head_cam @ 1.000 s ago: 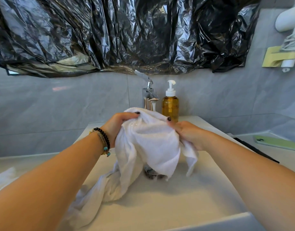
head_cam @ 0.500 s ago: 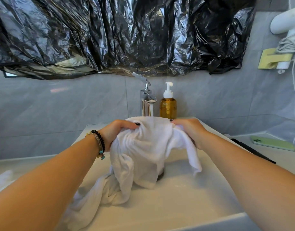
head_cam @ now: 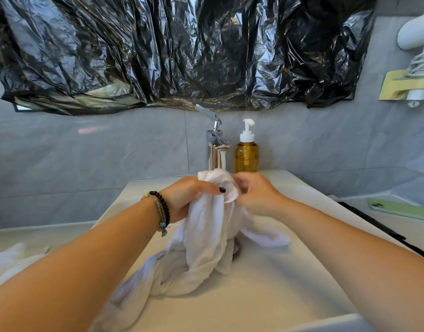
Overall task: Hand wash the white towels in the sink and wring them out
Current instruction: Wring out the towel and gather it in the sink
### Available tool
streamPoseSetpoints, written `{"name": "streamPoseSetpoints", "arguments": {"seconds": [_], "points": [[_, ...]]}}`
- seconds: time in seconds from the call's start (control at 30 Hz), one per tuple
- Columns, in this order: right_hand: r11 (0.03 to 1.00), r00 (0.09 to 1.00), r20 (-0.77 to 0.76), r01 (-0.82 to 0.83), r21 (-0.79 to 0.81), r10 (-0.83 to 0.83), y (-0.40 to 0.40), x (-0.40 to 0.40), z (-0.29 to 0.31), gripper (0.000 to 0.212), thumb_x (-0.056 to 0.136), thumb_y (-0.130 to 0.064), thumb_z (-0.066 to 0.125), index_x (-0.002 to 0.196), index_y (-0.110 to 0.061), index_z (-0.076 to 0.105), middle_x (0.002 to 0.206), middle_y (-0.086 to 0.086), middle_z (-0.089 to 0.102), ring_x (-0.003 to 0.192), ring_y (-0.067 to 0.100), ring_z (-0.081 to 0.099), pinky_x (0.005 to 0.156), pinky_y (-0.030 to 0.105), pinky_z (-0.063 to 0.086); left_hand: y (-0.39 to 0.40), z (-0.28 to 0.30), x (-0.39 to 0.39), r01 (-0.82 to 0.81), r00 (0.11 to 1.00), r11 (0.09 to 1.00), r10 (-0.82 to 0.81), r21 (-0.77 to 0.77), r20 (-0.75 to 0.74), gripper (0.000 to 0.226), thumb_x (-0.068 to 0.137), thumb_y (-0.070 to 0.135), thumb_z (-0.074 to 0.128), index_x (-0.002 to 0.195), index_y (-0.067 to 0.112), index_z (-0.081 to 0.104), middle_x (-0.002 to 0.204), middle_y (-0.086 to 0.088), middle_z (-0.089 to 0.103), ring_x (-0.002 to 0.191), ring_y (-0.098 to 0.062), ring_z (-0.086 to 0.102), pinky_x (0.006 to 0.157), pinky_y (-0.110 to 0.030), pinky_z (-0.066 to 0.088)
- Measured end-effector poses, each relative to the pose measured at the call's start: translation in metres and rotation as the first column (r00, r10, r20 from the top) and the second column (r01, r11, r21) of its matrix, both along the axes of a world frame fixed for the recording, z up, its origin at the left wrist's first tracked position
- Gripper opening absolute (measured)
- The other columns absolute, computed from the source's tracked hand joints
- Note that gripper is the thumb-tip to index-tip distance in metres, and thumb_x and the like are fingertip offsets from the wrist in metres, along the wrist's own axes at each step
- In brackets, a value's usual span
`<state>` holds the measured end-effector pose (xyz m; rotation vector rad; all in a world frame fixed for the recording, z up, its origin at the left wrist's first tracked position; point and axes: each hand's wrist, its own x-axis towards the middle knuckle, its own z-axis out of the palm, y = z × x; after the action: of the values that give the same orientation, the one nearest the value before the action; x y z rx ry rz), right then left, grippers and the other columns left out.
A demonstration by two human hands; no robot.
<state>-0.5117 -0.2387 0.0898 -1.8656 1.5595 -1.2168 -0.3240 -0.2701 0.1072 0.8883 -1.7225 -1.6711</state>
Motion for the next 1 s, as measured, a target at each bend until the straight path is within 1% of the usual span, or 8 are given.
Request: {"name": "streamPoseSetpoints", "arguments": {"seconds": [0.13,0.23,0.3,0.43,0.57,0.7,0.9,1.0], "points": [[0.93,0.92,0.208,0.356,-0.09,-0.332,0.006,-0.033,0.021,0.036,0.074,0.015,0.051,0.061,-0.015,0.066,0.061,0.002,0.06,0.062,0.015,0.053,0.054,0.021,0.04,-0.001,-0.003,0.003,-0.121,0.988,0.992,0.124,-0.044,0.086,0.038,0.081,0.012,0.076,0.116,0.002,0.065,0.104,-0.016,0.074,0.093,-0.027,0.072,0.077,-0.034,0.058],[0.958,0.993,0.038,0.099,0.268,-0.113,0.022,-0.018,0.019,0.023,0.079,0.011,0.047,0.072,-0.006,0.062,0.064,0.012,0.063,0.057,0.024,0.058,0.055,0.026,0.051,-0.001,-0.004,-0.006,-0.212,0.977,0.977,0.212,-0.024,0.0,0.03,0.091,0.012,0.066,0.119,0.0,0.063,0.097,-0.015,0.074,0.084,-0.025,0.072,0.07,-0.032,0.059],[0.878,0.995,0.101,-0.061,0.476,0.014,0.026,0.006,0.014,0.017,0.081,0.0,0.044,0.085,0.0,0.06,0.073,0.018,0.067,0.068,0.032,0.067,0.072,0.035,0.057,-0.002,-0.002,-0.013,-0.263,0.96,0.964,0.265,0.035,-0.09,0.032,0.097,0.019,0.06,0.122,-0.002,0.062,0.094,-0.016,0.072,0.078,-0.024,0.071,0.065,-0.031,0.06],[0.844,0.903,0.421,-0.286,0.454,0.08,0.016,0.021,0.006,0.014,0.084,-0.013,0.047,0.073,-0.013,0.055,0.067,0.008,0.059,0.061,0.022,0.058,0.062,0.03,0.05,0.001,0.007,-0.016,-0.195,0.947,0.96,0.238,0.203,-0.218,0.045,0.105,0.032,0.042,0.123,-0.006,0.059,0.103,-0.021,0.069,0.085,-0.027,0.07,0.078,-0.037,0.058],[0.799,0.835,0.549,-0.361,0.481,0.046,0.012,0.001,-0.003,0.025,0.093,-0.025,0.049,0.082,-0.011,0.067,0.075,0.008,0.067,0.065,0.021,0.063,0.064,0.03,0.051,0.012,0.018,-0.019,-0.063,0.943,0.977,0.125,0.203,-0.309,0.04,0.093,0.005,0.044,0.128,-0.013,0.05,0.115,-0.033,0.065,0.096,-0.035,0.07,0.088,-0.042,0.055],[0.773,0.869,0.494,-0.307,0.555,-0.01,0.011,0.004,-0.007,0.04,0.095,-0.039,0.053,0.109,-0.004,0.064,0.095,0.013,0.067,0.085,0.025,0.064,0.074,0.033,0.055,0.007,0.013,-0.021,-0.174,0.926,0.979,0.2,0.108,-0.321,0.025,0.09,-0.012,0.046,0.112,-0.008,0.057,0.103,-0.028,0.066,0.09,-0.036,0.069,0.079,-0.042,0.06],[0.863,0.959,0.121,0.169,0.475,-0.255,0.009,0.021,-0.017,0.02,0.086,-0.025,0.057,0.088,-0.005,0.061,0.08,0.014,0.066,0.068,0.029,0.066,0.069,0.04,0.061,-0.001,0.007,-0.024,-0.345,0.873,0.937,0.34,0.049,-0.349,0.02,0.1,-0.004,0.044,0.09,0.006,0.058,0.088,-0.015,0.065,0.082,-0.025,0.067,0.085,-0.04,0.056],[0.911,0.914,0.324,0.102,0.4,-0.245,0.001,0.029,-0.017,0.026,0.091,-0.026,0.049,0.092,-0.005,0.065,0.081,0.014,0.069,0.075,0.029,0.069,0.073,0.045,0.061,-0.003,0.008,-0.024,-0.382,0.844,0.921,0.38,0.074,-0.378,0.039,0.101,-0.003,0.042,0.073,0.009,0.066,0.078,-0.011,0.066,0.078,-0.023,0.067,0.084,-0.038,0.055]]}}
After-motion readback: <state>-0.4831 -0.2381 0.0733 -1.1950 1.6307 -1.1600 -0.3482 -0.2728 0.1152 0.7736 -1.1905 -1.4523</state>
